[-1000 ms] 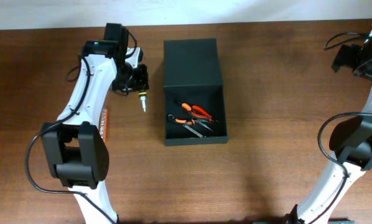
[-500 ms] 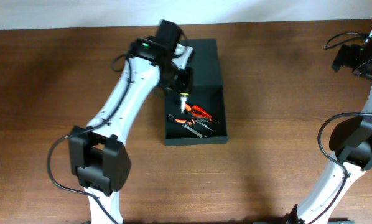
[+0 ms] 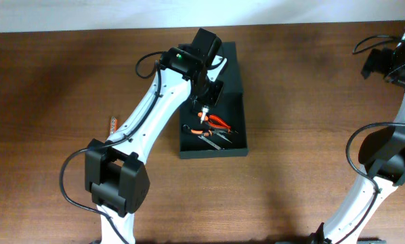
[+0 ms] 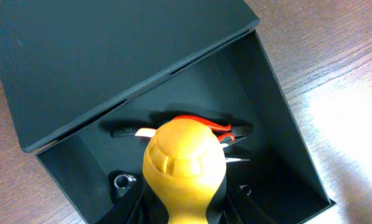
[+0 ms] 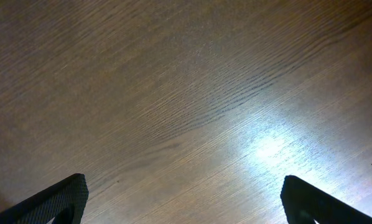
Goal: Pack container
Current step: 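Lift the screwdriver and carry it right over the green box, then lower the screwdriver into the box and open the left gripper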
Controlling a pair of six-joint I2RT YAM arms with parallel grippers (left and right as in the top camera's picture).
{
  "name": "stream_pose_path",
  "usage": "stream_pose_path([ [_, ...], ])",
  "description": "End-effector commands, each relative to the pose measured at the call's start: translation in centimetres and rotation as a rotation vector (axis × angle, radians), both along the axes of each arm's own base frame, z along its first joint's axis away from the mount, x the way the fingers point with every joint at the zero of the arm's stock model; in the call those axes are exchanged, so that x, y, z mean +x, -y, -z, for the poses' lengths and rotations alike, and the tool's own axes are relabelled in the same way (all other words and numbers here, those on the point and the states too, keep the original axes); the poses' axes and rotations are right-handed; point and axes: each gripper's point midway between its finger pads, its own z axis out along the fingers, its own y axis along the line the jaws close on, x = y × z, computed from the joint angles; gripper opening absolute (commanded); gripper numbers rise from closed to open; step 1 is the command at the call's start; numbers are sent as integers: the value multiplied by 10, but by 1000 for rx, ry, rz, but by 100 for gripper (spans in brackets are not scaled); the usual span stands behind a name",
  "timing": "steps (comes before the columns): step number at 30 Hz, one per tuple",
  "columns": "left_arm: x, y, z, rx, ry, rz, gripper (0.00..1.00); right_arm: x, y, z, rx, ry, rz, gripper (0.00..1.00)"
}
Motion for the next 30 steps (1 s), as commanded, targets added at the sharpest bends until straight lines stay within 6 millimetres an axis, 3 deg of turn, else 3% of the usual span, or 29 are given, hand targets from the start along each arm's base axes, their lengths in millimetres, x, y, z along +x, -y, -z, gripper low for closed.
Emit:
stream_pose_path([
  [1, 5, 5, 26, 25, -42, 24, 21, -5, 4, -10, -23, 12, 5, 99],
  [5, 2, 6, 53, 44, -106, 28, 21, -5, 4, -10, -23, 12, 5, 99],
  [15, 0, 5, 71, 63, -142, 28, 21, -5, 4, -10, -23, 12, 5, 99],
  [21, -4, 3, 96, 93, -200, 27, 21, -5, 4, -10, -23, 12, 5, 99],
  [30, -4, 3, 99, 95, -203, 27, 21, -5, 4, -10, -23, 12, 5, 99],
])
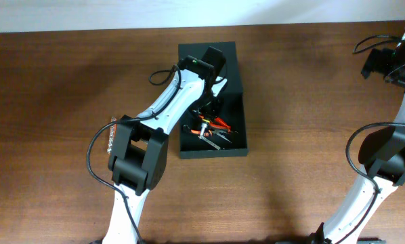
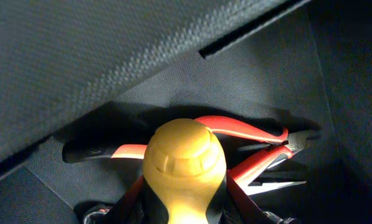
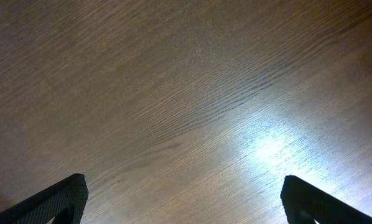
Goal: Pack container
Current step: 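Lower the screwdriver into the box and open the left gripper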
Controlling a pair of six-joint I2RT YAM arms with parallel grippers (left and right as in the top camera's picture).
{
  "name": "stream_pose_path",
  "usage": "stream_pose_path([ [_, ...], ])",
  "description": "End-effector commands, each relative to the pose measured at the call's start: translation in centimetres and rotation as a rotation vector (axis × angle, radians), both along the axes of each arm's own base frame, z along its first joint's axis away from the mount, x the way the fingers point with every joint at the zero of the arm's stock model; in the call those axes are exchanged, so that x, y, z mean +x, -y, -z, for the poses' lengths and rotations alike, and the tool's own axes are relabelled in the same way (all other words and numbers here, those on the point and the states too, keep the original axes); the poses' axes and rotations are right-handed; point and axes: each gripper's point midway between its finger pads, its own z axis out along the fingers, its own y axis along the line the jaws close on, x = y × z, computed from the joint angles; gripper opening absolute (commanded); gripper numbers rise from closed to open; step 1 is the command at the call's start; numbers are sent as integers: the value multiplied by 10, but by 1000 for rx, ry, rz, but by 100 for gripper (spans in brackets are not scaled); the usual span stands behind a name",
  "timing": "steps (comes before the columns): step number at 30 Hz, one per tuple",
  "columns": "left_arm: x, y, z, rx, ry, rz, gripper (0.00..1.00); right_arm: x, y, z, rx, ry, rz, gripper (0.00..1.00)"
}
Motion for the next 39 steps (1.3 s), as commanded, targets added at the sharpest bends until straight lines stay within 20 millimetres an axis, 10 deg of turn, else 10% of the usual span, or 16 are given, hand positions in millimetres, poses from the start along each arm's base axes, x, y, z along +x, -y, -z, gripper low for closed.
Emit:
stream_pose_path([
  [1, 2, 4, -4, -16, 7, 15, 22, -5, 4, -10, -23, 12, 5, 99],
  [12, 1, 4, -3, -13, 2, 15, 43, -5, 4, -10, -23, 12, 5, 99],
  [25, 1, 4, -4, -15, 6, 15, 93, -5, 4, -10, -23, 12, 5, 99],
  [39, 35, 4, -70, 1, 166, 0, 98, -5, 4, -10, -23, 12, 5, 99],
])
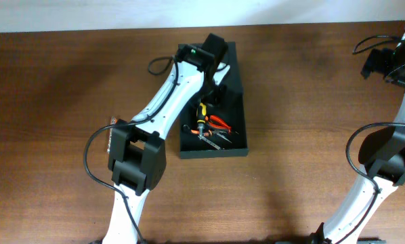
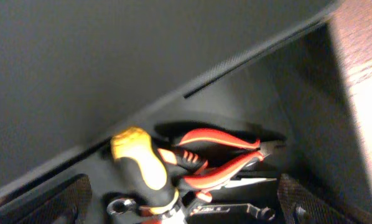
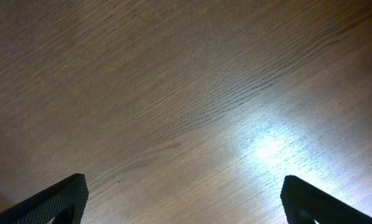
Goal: Pack container
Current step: 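Lower the screwdriver into the box and open the left gripper, then raise the left gripper and move it left over the orange socket rail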
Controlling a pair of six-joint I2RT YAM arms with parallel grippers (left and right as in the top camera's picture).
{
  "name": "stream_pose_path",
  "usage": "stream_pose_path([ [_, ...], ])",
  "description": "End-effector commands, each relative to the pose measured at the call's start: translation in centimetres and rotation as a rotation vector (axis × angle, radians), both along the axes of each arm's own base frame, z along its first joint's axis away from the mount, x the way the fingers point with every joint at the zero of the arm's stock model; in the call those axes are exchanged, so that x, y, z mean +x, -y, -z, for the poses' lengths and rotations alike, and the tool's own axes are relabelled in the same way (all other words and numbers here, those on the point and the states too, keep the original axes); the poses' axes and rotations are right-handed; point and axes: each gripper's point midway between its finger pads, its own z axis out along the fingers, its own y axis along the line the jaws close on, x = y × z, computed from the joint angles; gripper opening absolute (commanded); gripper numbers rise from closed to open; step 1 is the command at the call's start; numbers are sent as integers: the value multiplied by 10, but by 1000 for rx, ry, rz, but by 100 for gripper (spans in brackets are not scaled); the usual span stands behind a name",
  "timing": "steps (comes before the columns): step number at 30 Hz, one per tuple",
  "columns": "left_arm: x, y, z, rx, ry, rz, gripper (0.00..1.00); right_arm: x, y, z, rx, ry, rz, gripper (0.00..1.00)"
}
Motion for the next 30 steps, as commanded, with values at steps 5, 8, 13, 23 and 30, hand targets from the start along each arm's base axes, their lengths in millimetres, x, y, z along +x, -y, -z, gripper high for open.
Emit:
stream_pose_path([
  [5, 23, -15, -56, 72, 148, -25, 99, -5, 4, -10, -23, 13, 5, 99],
  [8, 28, -28, -83, 94, 194, -51, 99, -5, 4, -10, -23, 13, 5, 99],
  [13, 30, -61, -107, 121, 200, -111, 99, -5, 4, -10, -23, 13, 5, 99],
  [23, 30, -196, -105, 55, -3, -540, 99, -5, 4, -10, -23, 13, 5, 99],
  [30, 30, -278, -103, 13, -35, -779, 99, -5, 4, -10, -23, 13, 5, 99],
])
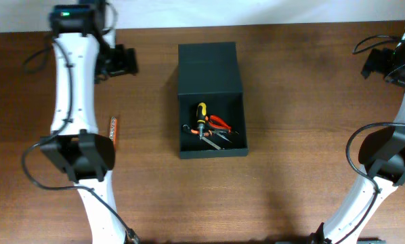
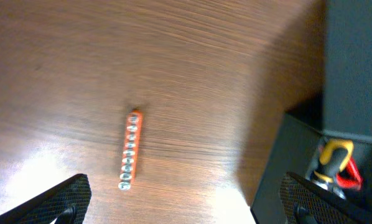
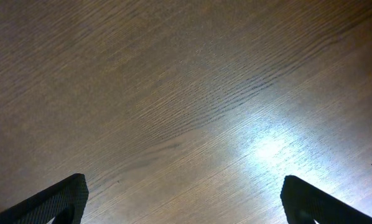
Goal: Pack container
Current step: 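Raise the left gripper and move it left over the orange socket rail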
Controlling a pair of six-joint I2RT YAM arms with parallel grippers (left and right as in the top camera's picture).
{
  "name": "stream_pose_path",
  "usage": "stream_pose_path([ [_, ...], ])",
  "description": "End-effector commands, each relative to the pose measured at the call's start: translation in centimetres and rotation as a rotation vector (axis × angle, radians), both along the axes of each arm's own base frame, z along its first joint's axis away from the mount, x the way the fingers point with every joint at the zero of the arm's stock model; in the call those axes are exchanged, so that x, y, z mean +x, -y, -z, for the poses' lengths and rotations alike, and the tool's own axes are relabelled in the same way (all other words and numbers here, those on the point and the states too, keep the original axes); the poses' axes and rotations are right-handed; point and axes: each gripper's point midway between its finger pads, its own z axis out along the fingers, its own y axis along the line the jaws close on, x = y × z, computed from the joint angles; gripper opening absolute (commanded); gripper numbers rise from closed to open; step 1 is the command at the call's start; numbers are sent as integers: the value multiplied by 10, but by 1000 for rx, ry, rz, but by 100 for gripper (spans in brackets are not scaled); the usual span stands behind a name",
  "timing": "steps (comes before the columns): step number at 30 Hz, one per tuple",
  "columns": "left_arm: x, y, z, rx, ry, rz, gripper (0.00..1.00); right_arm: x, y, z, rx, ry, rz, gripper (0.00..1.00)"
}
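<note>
The black container [image 1: 210, 146] stands mid-table with its lid [image 1: 208, 68] lying over the far half. In the open half lie a yellow-and-black screwdriver [image 1: 201, 116], red pliers [image 1: 220, 123] and small metal tools. The screwdriver handle [image 2: 336, 155] also shows at the right edge of the left wrist view. An orange bit holder [image 1: 112, 131] lies on the wood left of the container, and it appears again as the bit holder [image 2: 130, 149] below the left wrist. My left gripper [image 1: 126, 62] hangs open at the far left, well apart from the container. My right gripper [image 3: 187, 202] is open over bare wood.
The wooden table [image 1: 297, 156] stretches out on both sides of the container. My right arm [image 1: 387, 64] is folded at the far right edge. The container's wall [image 2: 285, 168] rises at the right of the left wrist view.
My left gripper was open over the container's open half, above the screwdriver. It is now at the far left of the table, open, with the bit holder below it. The right arm is unchanged.
My left gripper first held the yellow-handled screwdriver above the open container. Then it was low inside, still shut on it. Then it was open, with the screwdriver lying beside the pliers. Now it is off to the far left, with nothing in it.
</note>
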Motion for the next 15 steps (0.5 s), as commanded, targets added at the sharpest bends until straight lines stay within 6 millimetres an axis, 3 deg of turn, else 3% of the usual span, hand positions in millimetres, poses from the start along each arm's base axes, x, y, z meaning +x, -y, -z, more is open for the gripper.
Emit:
stream_pose_path([
  [1, -1, -28, -4, -43, 10, -116, 99, -5, 5, -10, -23, 13, 5, 99],
  [9, -24, -76, 29, -50, -117, -232, 99, -5, 5, -10, -23, 13, 5, 99],
  [15, -67, -103, 75, -84, -318, -316, 99, -5, 5, -10, -23, 13, 5, 99],
])
